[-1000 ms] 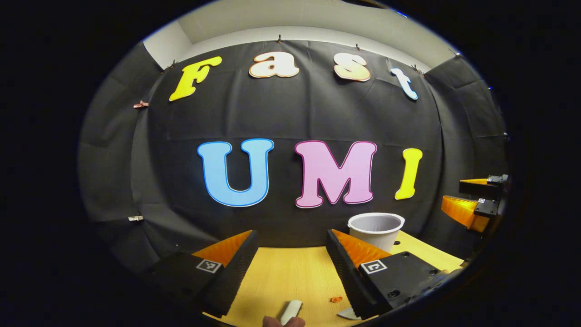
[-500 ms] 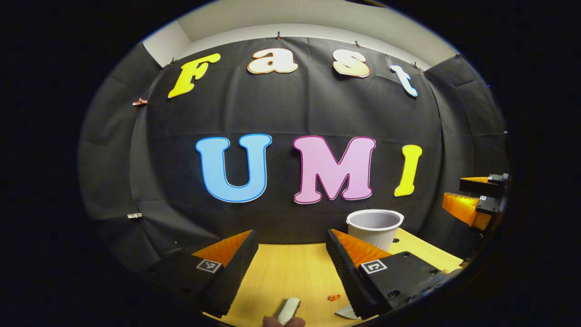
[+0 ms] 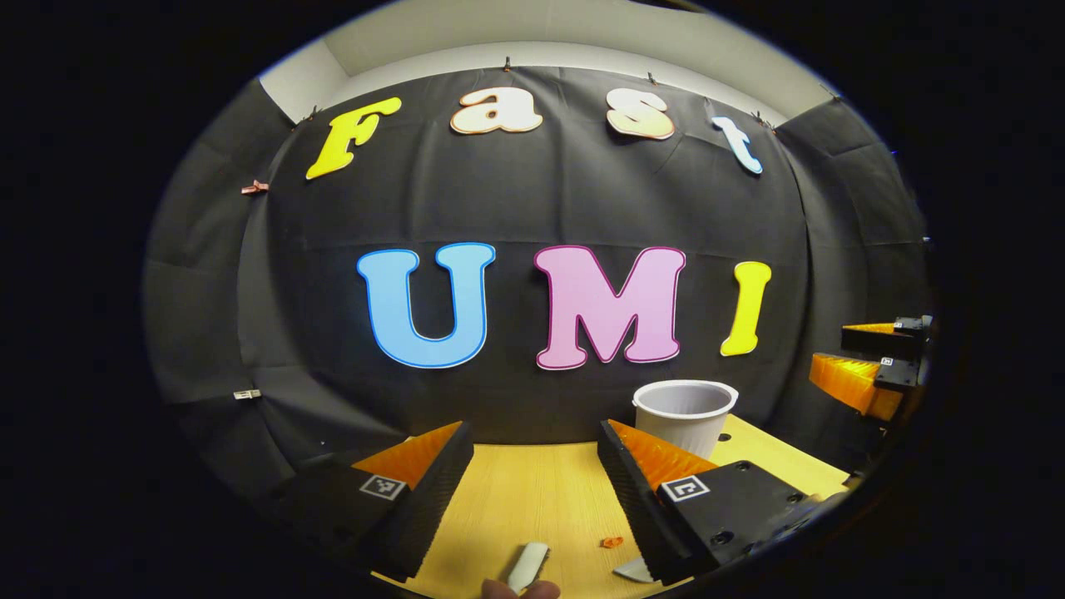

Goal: Pick up the small broom and dustpan from the desktop, sweep the trash into the dustpan with the broom, and then empty the trash into the garbage bin.

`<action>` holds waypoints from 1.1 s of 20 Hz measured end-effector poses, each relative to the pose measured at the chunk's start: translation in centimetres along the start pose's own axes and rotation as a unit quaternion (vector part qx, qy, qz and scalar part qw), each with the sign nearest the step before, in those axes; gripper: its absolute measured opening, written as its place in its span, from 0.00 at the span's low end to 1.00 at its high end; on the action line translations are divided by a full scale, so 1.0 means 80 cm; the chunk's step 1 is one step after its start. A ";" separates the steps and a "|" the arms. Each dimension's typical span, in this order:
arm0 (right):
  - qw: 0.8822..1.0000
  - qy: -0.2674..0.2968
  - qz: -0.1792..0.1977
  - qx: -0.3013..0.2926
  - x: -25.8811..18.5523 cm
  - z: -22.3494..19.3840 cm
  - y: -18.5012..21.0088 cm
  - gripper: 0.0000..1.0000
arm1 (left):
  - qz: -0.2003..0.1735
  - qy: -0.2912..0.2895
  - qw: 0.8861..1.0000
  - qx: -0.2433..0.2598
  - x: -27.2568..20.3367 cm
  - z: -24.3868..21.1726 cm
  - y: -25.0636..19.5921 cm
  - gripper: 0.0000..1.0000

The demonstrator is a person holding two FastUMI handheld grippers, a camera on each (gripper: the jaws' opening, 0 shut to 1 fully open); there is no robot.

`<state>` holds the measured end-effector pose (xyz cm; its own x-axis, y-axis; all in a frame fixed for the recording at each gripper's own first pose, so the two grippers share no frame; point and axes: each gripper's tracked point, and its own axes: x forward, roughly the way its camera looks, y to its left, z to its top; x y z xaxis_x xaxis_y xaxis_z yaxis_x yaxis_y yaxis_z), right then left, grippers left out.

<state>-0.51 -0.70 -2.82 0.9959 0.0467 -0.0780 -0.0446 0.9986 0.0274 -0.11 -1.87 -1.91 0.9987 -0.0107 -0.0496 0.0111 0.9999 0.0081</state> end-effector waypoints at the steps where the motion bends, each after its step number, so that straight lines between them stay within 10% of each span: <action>1: 1.000 0.022 0.014 -0.003 -0.006 -0.014 0.005 0.97 | 0.001 0.001 1.000 0.000 -0.001 -0.003 0.000 0.96; 7: 0.975 0.202 0.088 -0.009 -0.070 -0.135 0.019 0.98 | 0.003 0.015 1.000 -0.004 -0.007 -0.022 0.002 0.96; 22: 0.840 0.527 0.129 0.015 -0.174 -0.447 0.070 0.97 | 0.015 0.026 1.000 0.003 -0.019 -0.038 0.025 0.95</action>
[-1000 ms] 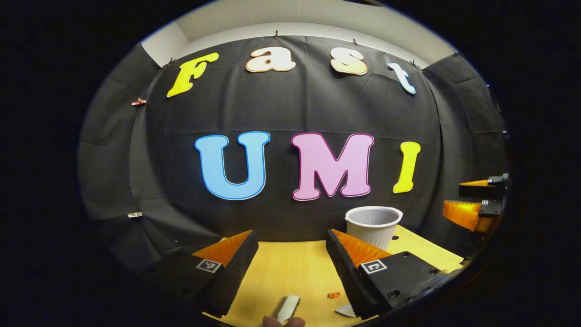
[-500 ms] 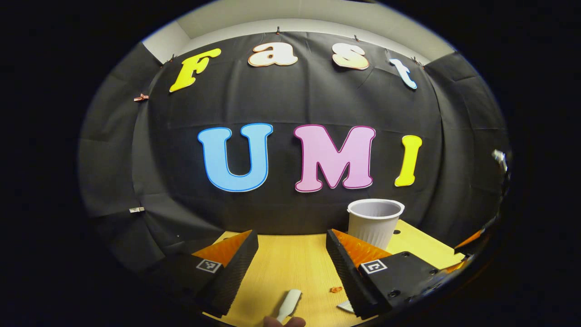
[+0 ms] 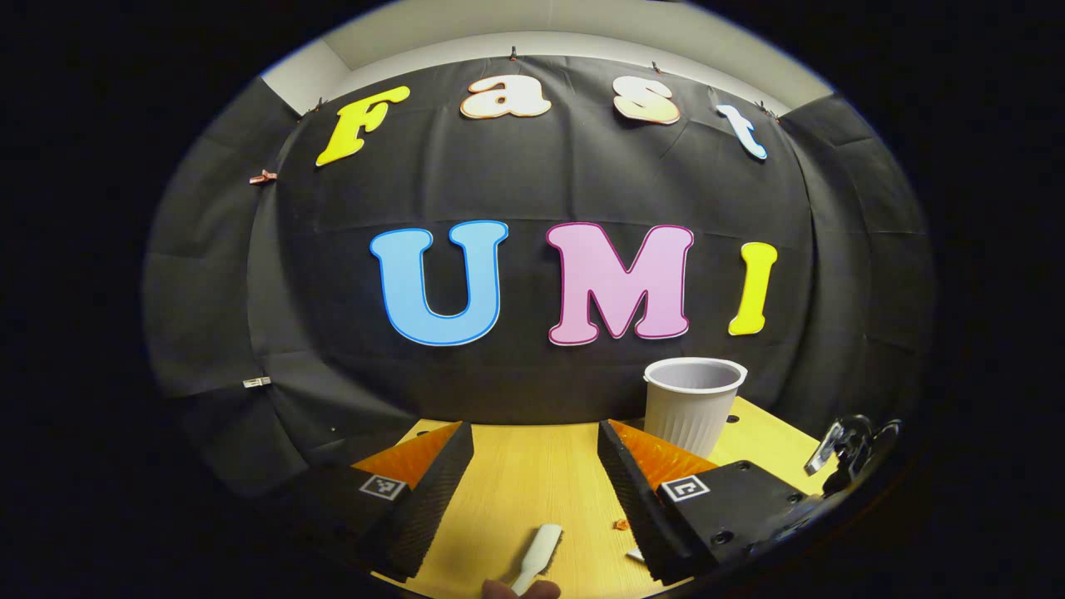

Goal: Pick up the small broom and dustpan from the desktop, sweep the trash into the dustpan with the broom, and then empty the trash into the garbage bin.

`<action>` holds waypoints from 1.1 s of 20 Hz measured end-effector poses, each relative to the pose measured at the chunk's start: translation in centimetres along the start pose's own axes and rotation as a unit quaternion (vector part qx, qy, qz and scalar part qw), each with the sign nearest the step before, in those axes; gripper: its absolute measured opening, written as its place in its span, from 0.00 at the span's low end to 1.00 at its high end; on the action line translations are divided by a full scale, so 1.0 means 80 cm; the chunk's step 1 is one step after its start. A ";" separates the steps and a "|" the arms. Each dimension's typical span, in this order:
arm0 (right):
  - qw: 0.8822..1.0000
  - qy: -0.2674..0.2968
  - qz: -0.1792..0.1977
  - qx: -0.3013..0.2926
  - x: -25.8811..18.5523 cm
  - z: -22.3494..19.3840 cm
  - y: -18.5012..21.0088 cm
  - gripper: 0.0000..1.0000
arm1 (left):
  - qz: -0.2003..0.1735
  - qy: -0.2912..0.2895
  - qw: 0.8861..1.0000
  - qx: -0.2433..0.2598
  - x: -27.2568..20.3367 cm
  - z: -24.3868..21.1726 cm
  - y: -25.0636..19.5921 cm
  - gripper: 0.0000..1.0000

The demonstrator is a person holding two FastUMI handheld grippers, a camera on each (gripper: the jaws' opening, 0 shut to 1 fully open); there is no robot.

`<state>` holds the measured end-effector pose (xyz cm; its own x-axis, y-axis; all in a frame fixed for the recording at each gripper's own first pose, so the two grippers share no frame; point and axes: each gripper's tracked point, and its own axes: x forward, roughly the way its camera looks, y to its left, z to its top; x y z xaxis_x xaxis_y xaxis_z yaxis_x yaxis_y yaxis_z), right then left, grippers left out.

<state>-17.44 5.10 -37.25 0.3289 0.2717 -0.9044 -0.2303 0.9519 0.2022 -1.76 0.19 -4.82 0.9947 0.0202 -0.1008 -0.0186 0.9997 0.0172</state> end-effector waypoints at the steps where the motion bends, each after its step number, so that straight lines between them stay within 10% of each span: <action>1: 1.000 0.009 0.002 0.005 0.014 -0.004 0.001 0.97 | 0.001 0.001 1.000 0.000 -0.001 -0.002 0.002 0.95; 16: 0.997 0.070 -0.009 0.003 0.100 -0.006 -0.004 0.87 | 0.019 0.019 1.000 0.003 0.000 -0.017 0.013 0.95; 19: 0.996 0.085 -0.007 -0.001 0.096 -0.006 -0.004 0.40 | 0.022 0.025 0.999 0.000 0.000 -0.025 0.013 0.95; 22: 0.997 0.077 -0.008 -0.002 0.096 -0.004 -0.005 0.36 | 0.023 0.027 0.999 -0.001 0.001 -0.027 0.013 0.95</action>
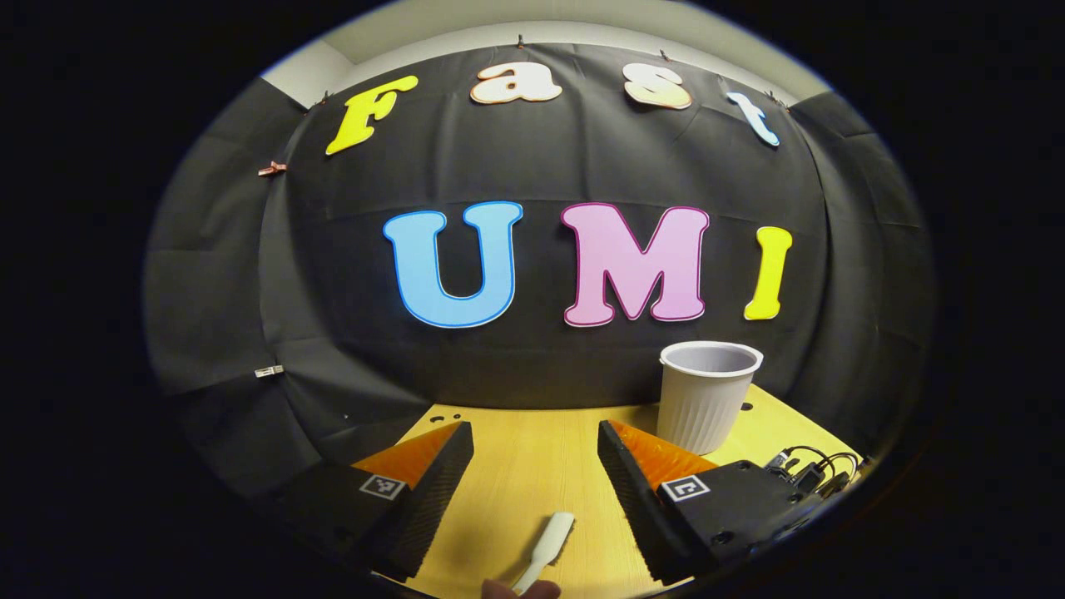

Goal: Pick up the small broom and dustpan from the desktop, sweep the trash into the dustpan with the broom, and then empty the trash into the garbage bin.

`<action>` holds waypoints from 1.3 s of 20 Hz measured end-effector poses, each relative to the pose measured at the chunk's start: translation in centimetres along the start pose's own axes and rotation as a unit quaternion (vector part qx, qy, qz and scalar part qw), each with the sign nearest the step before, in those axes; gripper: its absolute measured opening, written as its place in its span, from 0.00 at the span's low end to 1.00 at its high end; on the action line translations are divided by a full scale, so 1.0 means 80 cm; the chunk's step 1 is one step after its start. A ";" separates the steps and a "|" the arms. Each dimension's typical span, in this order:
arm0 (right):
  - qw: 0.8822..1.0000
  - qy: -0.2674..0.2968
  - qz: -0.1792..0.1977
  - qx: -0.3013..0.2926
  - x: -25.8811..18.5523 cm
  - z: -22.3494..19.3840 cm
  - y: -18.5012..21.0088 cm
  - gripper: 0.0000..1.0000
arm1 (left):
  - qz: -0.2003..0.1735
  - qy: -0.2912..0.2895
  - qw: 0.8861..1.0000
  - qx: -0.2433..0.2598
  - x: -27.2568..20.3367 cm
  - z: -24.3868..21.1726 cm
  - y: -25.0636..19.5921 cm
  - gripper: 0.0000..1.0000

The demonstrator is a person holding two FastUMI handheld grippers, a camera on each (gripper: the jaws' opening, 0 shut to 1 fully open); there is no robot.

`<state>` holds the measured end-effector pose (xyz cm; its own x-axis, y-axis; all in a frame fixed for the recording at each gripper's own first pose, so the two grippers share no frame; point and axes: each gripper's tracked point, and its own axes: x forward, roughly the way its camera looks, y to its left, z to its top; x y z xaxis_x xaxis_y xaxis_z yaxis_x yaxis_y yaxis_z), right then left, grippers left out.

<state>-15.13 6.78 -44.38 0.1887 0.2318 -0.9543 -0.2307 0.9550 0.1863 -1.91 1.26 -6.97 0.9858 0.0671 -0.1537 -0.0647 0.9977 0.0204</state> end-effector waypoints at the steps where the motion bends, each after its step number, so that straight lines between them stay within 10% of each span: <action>1: 1.000 -0.003 0.000 0.004 -0.001 -0.002 0.000 0.40 | 0.000 0.001 1.000 -0.001 0.001 -0.003 0.001 0.95; 18: 0.997 -0.031 0.000 -0.065 -0.093 0.003 -0.036 0.35 | -0.051 0.159 0.986 0.012 0.026 -0.125 0.012 0.95; 21: 0.998 -0.032 0.000 -0.052 -0.107 -0.006 -0.044 0.35 | -0.075 0.251 0.965 0.022 0.023 -0.193 0.001 0.95; 26: 0.999 -0.031 -0.010 -0.033 -0.107 -0.019 -0.059 0.35 | -0.118 0.420 0.898 0.051 0.002 -0.325 -0.008 0.97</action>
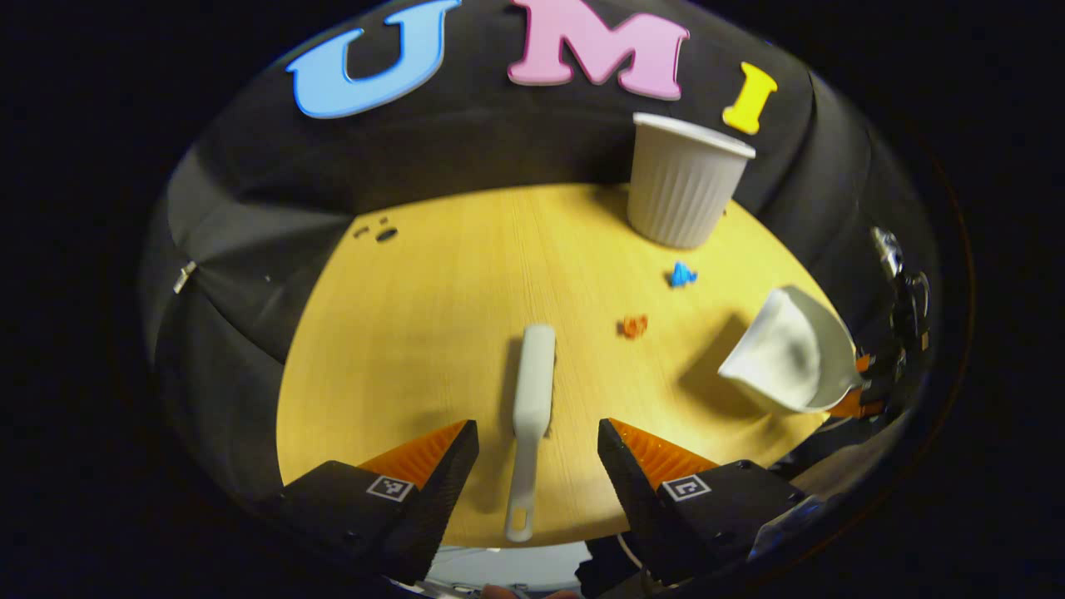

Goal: Pick up the small broom and dustpan from the desktop, sweep the trash into the dustpan with the broom, and then empty the trash into the garbage bin.

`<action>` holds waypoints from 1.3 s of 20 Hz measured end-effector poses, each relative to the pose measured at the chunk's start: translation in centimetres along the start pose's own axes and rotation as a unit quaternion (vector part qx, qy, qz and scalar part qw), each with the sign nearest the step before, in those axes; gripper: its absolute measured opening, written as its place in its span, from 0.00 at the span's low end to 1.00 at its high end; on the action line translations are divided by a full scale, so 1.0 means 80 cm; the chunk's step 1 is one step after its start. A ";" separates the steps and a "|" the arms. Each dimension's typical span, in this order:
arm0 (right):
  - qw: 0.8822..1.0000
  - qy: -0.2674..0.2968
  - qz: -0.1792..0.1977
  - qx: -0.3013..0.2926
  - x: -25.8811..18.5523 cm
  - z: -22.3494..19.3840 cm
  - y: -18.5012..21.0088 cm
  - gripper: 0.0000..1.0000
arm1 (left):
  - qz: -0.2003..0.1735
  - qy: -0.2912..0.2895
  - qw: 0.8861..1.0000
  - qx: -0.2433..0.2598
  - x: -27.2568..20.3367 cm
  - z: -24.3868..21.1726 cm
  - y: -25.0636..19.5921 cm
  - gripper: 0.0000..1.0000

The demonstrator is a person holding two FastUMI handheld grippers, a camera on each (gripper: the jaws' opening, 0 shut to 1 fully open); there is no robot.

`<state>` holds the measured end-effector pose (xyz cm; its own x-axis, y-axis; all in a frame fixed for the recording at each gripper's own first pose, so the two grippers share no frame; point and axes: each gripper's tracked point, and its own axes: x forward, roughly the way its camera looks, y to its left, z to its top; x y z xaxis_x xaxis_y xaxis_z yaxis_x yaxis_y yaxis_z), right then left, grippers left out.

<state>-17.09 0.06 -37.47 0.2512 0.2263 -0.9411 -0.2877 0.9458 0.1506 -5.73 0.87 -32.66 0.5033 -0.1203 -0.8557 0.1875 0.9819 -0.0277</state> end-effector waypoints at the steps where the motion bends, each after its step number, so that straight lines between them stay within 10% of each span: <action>1: 1.000 0.002 -0.001 0.004 0.000 -0.002 -0.002 0.35 | -0.002 0.018 1.000 0.005 0.011 -0.009 0.000 0.92; 15: 0.999 0.021 -0.007 0.025 -0.002 -0.025 -0.016 0.35 | -0.014 0.126 0.992 0.009 0.105 -0.057 0.006 0.78; 26: 0.999 0.036 0.015 -0.024 -0.001 -0.003 -0.015 0.35 | -0.012 0.147 0.989 0.021 0.120 -0.065 0.000 0.28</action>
<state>-17.01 -1.16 -37.67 0.1744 0.2361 -0.9559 -0.3391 0.9258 0.1668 -5.33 0.44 -43.54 0.2331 -0.0906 -0.9682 0.2341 0.9716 -0.0346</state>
